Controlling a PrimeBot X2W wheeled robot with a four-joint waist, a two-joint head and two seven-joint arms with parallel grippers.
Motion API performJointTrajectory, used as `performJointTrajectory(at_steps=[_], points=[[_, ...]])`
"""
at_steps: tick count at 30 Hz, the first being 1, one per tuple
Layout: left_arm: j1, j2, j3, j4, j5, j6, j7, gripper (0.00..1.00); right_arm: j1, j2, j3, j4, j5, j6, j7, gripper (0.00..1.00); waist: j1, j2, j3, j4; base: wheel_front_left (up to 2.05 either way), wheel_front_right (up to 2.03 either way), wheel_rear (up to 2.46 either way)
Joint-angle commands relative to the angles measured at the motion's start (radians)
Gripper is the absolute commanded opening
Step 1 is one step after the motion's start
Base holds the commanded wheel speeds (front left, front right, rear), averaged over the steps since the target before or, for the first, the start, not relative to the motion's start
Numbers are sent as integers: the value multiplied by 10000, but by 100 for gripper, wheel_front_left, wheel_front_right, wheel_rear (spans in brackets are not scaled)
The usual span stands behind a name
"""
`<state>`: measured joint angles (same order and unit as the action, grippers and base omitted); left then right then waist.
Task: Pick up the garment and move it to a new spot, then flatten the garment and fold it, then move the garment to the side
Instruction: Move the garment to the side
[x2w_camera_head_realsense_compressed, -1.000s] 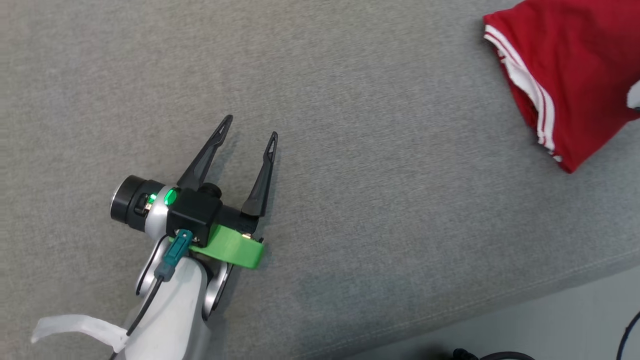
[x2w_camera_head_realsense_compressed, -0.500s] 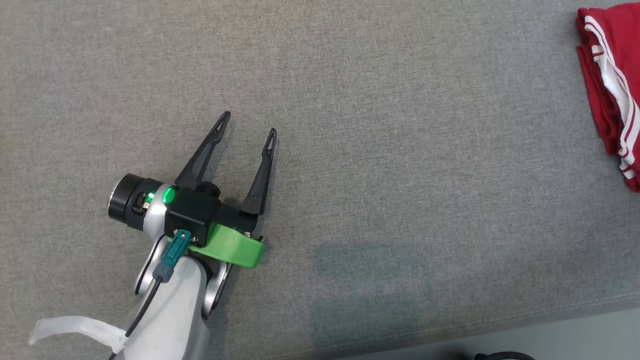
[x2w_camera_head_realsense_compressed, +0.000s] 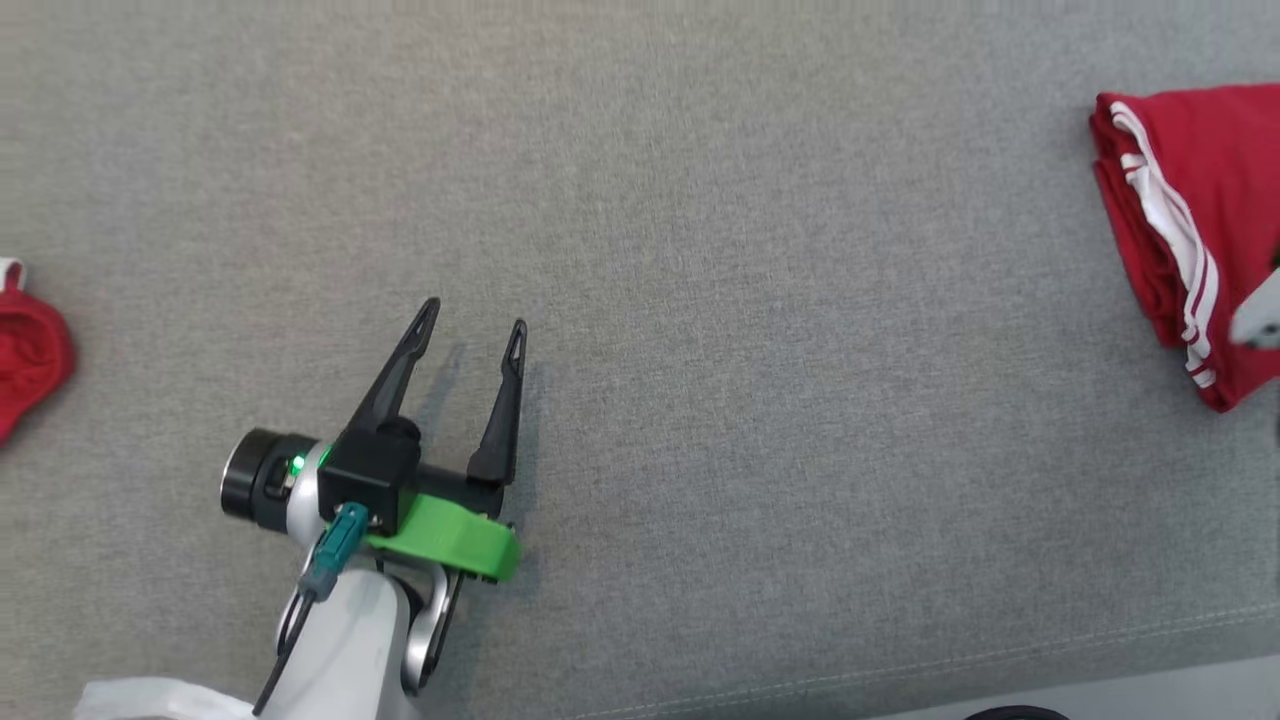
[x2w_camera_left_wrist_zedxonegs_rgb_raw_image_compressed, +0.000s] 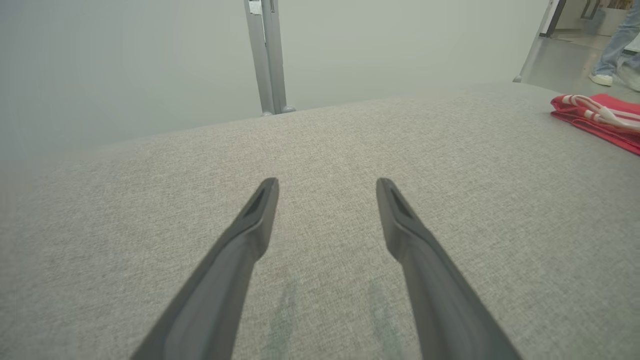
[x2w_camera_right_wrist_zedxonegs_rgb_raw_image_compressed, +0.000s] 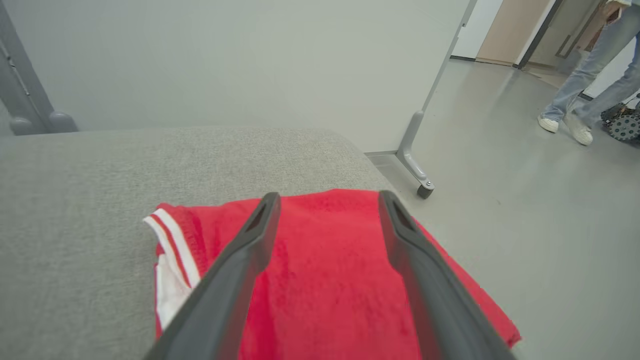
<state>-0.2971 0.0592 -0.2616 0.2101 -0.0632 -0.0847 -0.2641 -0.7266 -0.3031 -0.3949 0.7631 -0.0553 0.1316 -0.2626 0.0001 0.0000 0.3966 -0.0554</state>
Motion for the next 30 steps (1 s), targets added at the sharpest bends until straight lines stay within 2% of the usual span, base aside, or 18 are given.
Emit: performJointTrajectory(at_steps=[1,8,13,22,30], points=[[256,4,88,52,-118,78,1,100,448,165,248,-256,260,-19,-25,100,-1,0,-869,252,0,0,0],[984,-44,633,398,-373,255,1,100,2085,1066,1630,-1389,941,-19,-25,100,-1,0,-1907,512,0,0,0],[1419,-58,1066,611,-484,332,1,100,2899,1466,2519,-1890,1467,-19,-25,100,-1,0,-2442,669,0,0,0],[2075,-74,1672,1058,-514,557,1,100,4204,1901,3303,-2752,1816,-19,-26,100,-1,0,-3207,829,0,0,0],[2517,-71,2027,1229,-731,743,1,100,5065,2161,3590,-3427,1960,-19,-25,100,-1,0,-3675,846,0,0,0]])
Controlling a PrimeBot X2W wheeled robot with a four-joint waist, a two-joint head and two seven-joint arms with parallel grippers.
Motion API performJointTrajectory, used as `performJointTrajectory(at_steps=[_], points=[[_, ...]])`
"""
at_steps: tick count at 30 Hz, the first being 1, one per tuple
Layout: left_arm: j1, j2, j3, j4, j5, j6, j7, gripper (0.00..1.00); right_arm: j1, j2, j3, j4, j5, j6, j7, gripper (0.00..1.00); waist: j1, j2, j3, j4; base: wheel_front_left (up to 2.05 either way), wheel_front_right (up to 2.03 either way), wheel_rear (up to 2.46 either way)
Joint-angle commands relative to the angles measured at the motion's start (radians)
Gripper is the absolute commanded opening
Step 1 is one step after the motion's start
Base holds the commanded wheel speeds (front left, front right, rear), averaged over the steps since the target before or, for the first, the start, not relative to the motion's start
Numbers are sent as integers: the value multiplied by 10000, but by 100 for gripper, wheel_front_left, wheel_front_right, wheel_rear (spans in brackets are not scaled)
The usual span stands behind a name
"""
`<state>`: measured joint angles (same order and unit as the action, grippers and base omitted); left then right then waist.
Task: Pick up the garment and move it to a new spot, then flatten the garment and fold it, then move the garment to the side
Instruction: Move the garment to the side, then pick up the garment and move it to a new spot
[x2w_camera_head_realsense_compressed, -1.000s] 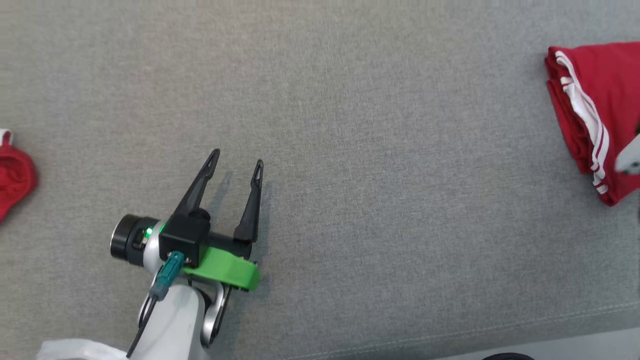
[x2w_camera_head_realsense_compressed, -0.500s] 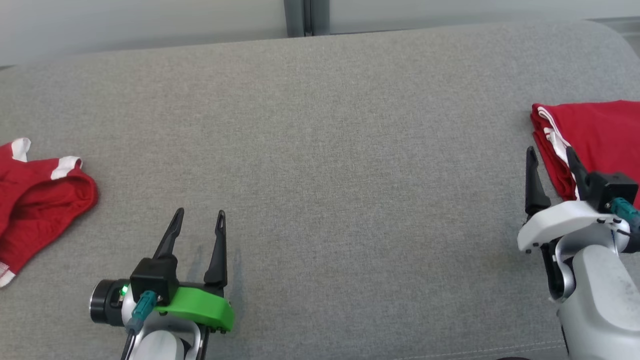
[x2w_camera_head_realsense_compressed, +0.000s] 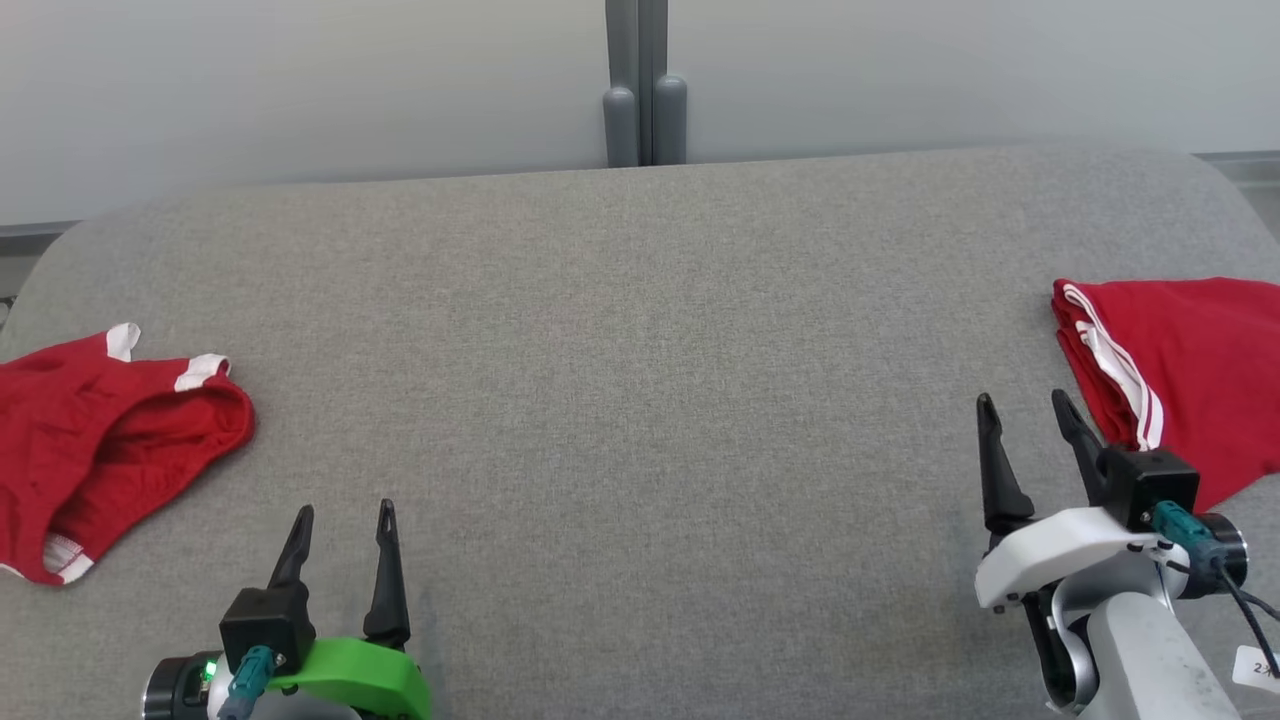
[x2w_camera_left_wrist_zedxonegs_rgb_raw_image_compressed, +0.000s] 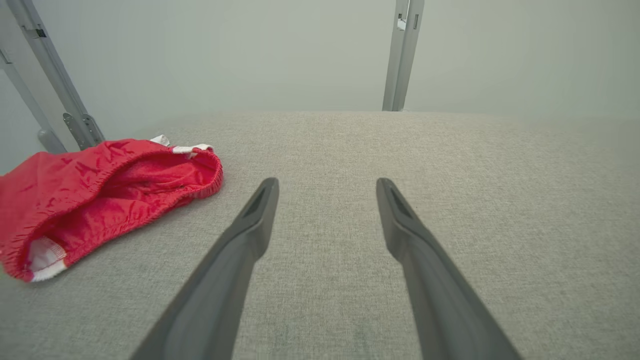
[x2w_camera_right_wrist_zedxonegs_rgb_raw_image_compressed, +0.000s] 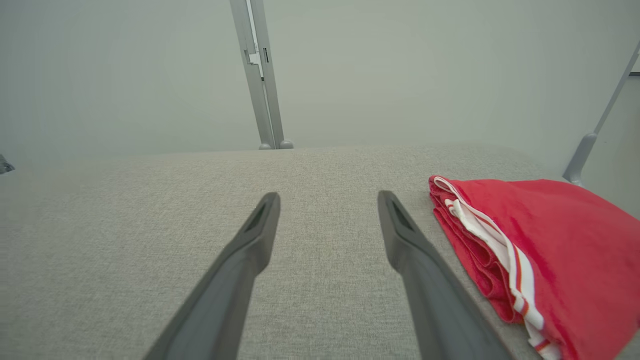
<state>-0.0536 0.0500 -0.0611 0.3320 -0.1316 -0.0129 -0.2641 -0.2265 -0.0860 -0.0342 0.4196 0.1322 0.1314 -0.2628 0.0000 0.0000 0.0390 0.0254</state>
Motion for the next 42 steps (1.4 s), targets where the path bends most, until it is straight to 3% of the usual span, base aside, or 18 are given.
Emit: performJointTrajectory(at_steps=[1,18,28,36,42], points=[[132,21,62,17,-87,53,1,100,163,7,57,-86,81,-16,-23,100,0,0,-127,46,0,0,0],[400,19,393,-188,-339,284,0,100,904,210,206,-977,228,-16,-23,100,0,0,19,567,0,0,0],[142,22,718,-359,-192,171,1,100,912,242,429,-1565,360,-18,-23,100,0,0,614,2325,0,0,0],[293,21,791,-427,-528,326,2,100,984,84,793,-1677,409,-16,-23,100,0,0,763,3994,0,0,0],[514,24,983,-479,-825,283,0,100,879,56,1240,-1580,486,-16,-23,100,0,0,763,4596,0,0,0]])
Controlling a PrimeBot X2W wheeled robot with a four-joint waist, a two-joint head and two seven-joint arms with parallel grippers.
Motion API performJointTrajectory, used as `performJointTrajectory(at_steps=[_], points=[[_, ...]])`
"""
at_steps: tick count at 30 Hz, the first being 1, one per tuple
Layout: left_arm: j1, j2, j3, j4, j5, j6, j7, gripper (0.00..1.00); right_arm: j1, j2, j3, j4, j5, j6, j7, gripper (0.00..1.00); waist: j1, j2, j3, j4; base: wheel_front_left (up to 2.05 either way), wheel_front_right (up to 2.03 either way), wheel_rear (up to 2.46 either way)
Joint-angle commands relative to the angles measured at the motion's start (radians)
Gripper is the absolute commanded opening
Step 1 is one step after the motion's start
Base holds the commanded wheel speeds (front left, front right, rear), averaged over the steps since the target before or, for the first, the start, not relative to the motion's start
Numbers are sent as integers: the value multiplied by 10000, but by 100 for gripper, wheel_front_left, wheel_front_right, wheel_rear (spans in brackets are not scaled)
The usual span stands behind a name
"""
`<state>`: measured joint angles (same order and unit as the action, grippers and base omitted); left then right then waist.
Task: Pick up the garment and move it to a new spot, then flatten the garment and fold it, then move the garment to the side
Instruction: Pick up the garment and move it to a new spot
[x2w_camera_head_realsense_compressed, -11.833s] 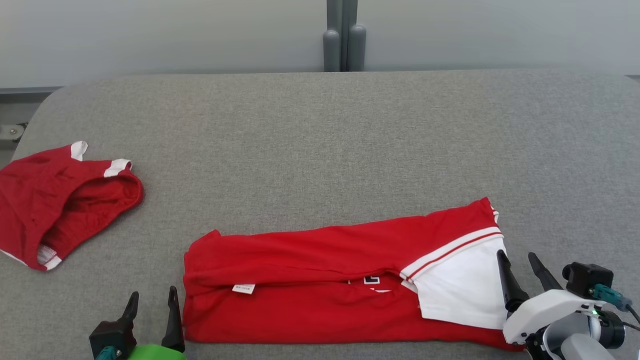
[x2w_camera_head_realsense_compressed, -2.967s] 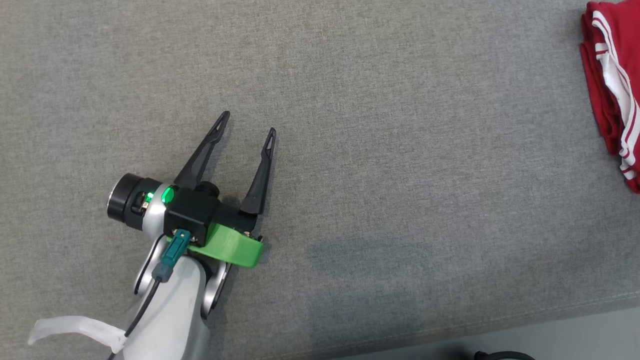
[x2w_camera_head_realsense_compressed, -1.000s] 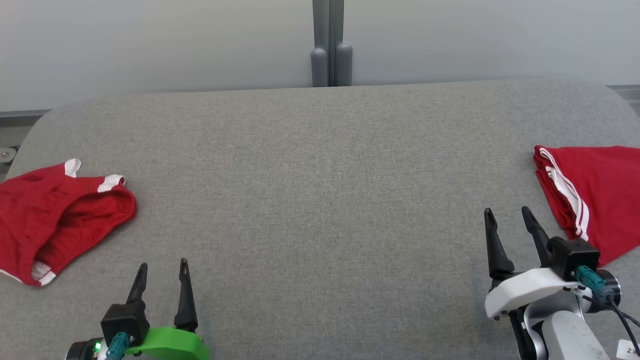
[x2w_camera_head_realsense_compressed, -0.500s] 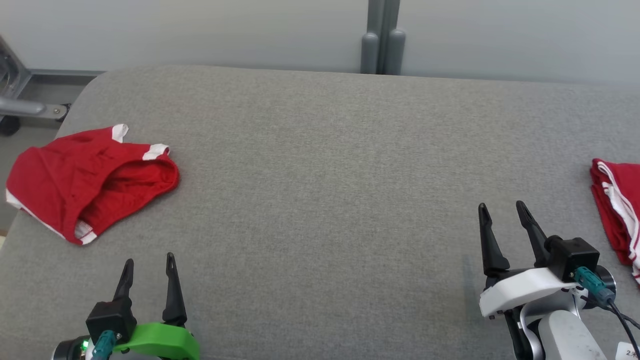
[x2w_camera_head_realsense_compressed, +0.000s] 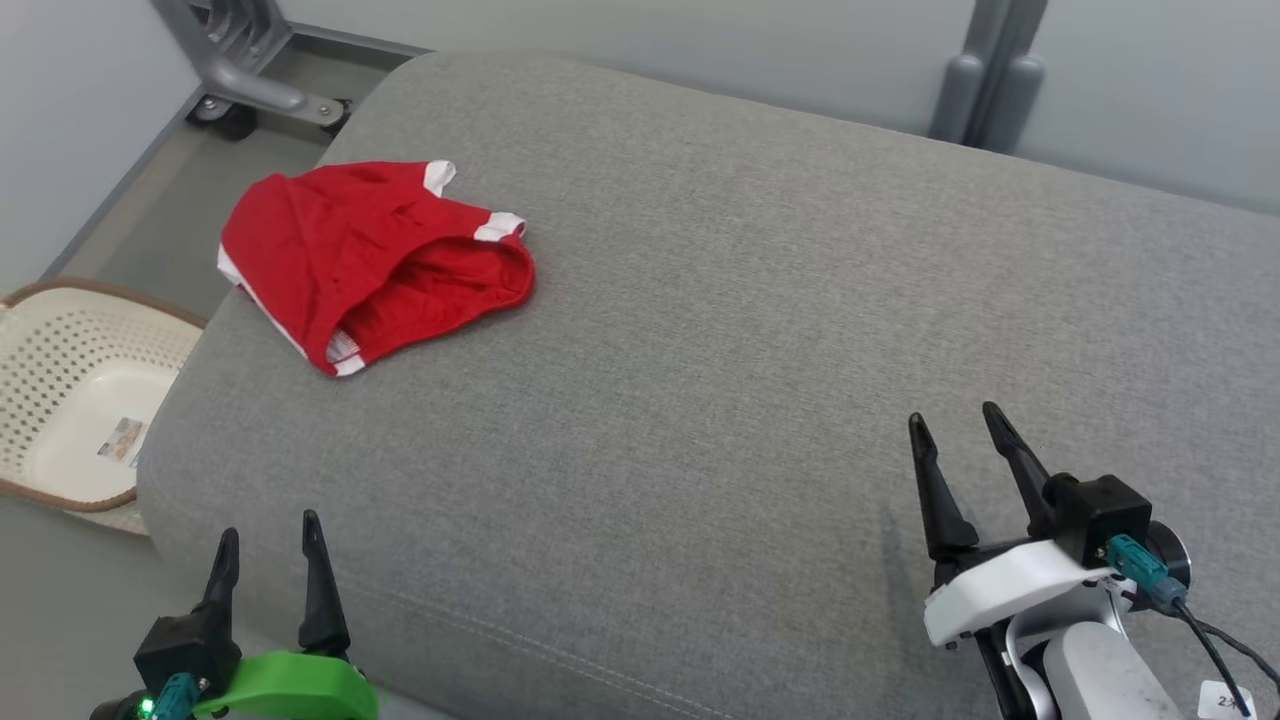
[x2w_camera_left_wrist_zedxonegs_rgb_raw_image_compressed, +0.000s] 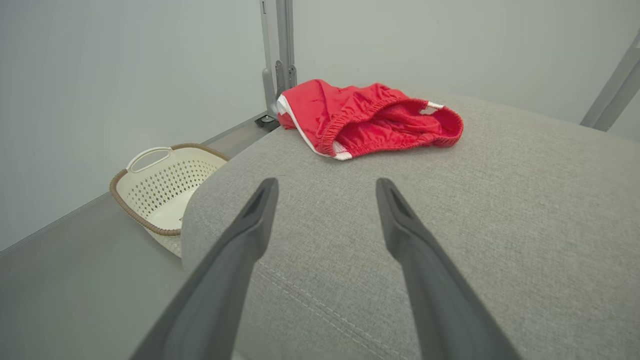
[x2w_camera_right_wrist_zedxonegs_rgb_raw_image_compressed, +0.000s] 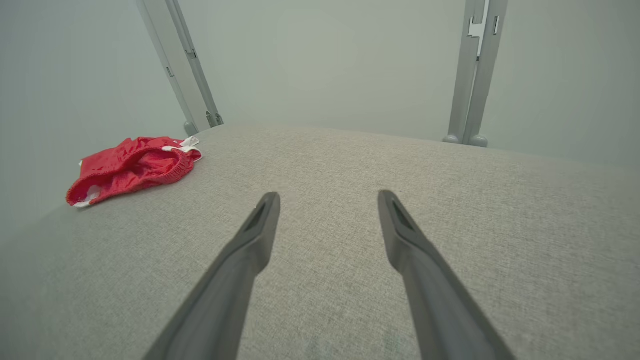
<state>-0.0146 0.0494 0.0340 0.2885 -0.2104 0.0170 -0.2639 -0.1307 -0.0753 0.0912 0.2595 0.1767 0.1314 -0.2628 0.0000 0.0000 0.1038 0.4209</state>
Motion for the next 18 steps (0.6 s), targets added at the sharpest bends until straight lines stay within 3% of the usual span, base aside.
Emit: performJointTrajectory(at_steps=[1,8,12,18], points=[[183,25,97,-22,-68,-81,0,100,-102,-62,125,38,-2,-16,-23,100,0,0,107,718,0,0,0],[310,22,373,99,-76,-306,0,100,-167,-18,441,140,50,-16,-23,100,0,0,217,843,0,0,0],[71,25,423,378,-600,-624,0,100,-241,-111,438,185,78,-16,-23,100,0,0,437,540,0,0,0],[-784,38,632,1132,-475,-919,-2,100,-401,-325,389,149,62,-16,-23,100,0,0,860,-176,0,0,0]])
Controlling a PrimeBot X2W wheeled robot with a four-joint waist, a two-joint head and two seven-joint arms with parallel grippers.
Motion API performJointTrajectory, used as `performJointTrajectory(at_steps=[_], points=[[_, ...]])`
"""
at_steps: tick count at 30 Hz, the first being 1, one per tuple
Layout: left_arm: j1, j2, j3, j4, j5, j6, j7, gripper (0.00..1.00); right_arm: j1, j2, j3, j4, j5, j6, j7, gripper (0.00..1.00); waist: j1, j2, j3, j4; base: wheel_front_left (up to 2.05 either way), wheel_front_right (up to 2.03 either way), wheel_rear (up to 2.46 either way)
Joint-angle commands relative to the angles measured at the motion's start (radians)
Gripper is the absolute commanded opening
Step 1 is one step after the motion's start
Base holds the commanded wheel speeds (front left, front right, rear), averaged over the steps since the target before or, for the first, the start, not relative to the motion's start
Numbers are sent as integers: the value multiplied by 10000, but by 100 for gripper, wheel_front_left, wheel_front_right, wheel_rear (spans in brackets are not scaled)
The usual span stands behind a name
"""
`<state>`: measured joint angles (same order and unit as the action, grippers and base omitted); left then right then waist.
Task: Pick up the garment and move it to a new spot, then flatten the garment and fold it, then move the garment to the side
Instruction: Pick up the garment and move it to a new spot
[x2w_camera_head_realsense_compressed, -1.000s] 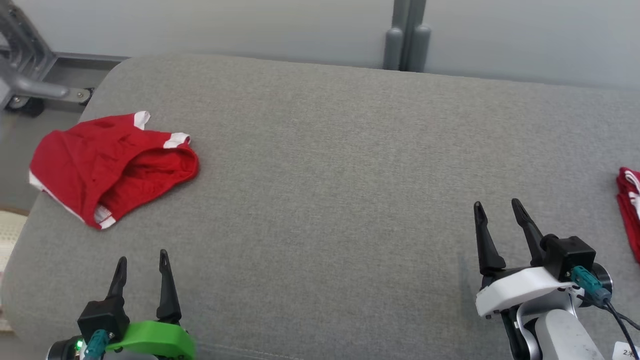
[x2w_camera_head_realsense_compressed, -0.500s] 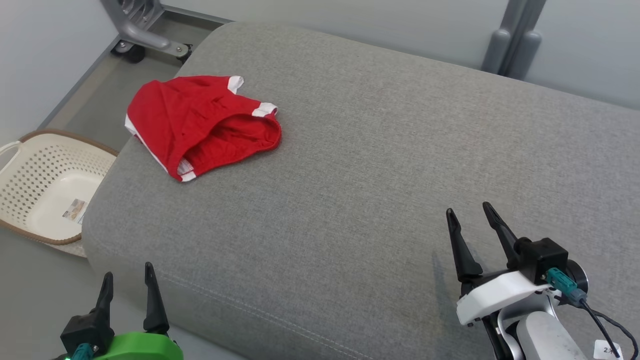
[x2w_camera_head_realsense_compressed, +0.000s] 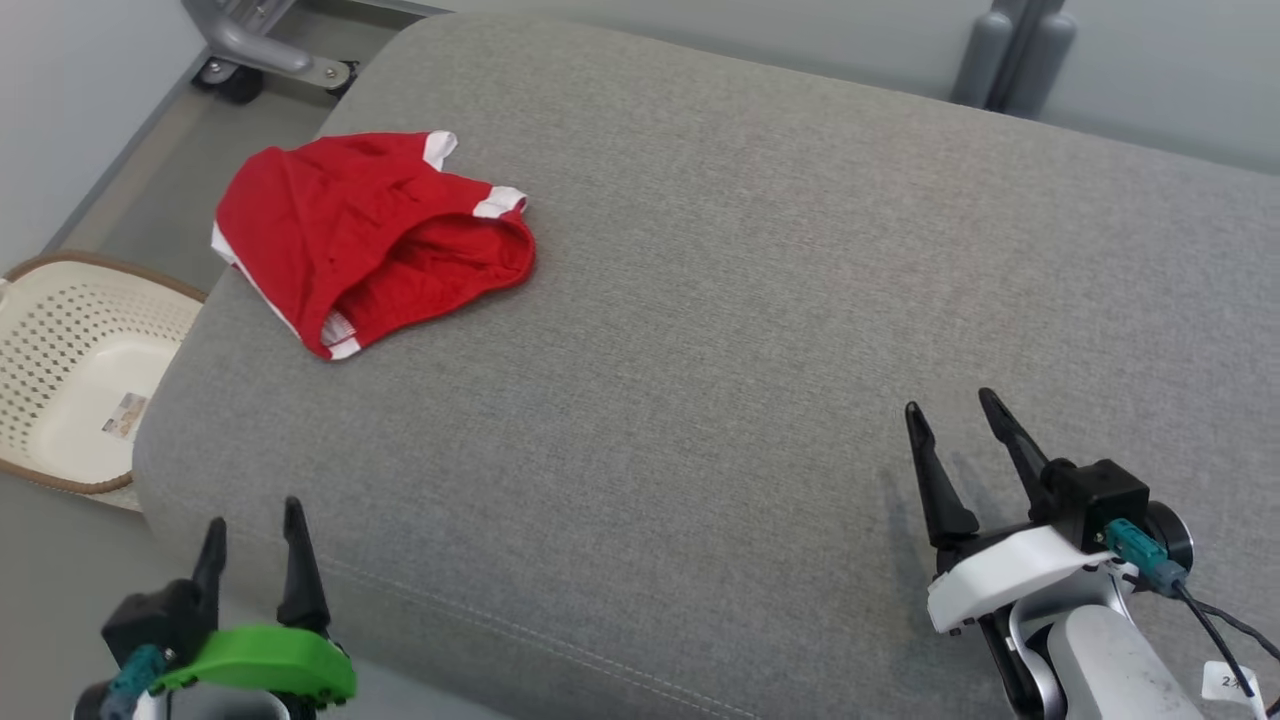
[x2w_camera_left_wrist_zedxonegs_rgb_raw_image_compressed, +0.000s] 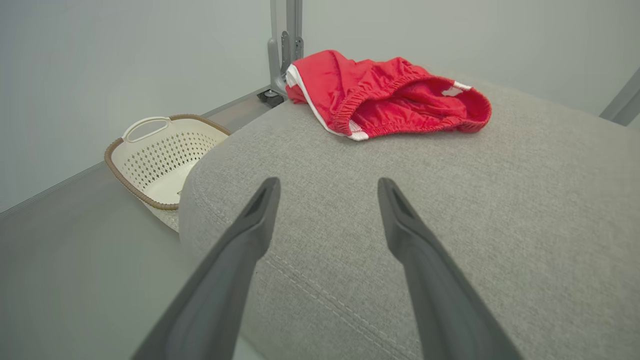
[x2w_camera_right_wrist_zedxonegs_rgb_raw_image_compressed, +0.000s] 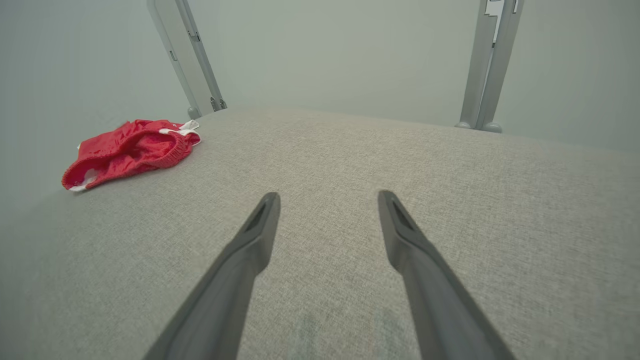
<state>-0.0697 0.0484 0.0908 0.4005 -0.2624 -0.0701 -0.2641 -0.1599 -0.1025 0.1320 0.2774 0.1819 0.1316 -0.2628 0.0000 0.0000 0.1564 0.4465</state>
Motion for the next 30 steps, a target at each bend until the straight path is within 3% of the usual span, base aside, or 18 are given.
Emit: performJointTrajectory(at_steps=[1,6,17,24,30], points=[[-467,40,205,99,23,-106,2,100,-164,-96,-16,-59,-16,-18,-23,100,0,0,432,-578,0,0,0],[-1963,427,659,845,134,-365,0,100,-510,-314,-42,-298,-72,-18,-23,100,0,0,1157,-1216,0,0,0],[-5740,1871,257,3782,413,-590,3,100,-1391,-862,-70,-706,-218,-18,-23,100,0,0,3089,-2196,0,0,0],[-6803,2251,181,5163,517,-569,2,100,-1634,-1061,-323,-914,-307,-18,-23,100,0,0,3764,-2590,0,0,0],[-7324,2326,250,6040,518,-297,2,100,-1709,-1025,-530,-968,-299,-20,-21,100,0,0,3993,-2801,0,0,0]])
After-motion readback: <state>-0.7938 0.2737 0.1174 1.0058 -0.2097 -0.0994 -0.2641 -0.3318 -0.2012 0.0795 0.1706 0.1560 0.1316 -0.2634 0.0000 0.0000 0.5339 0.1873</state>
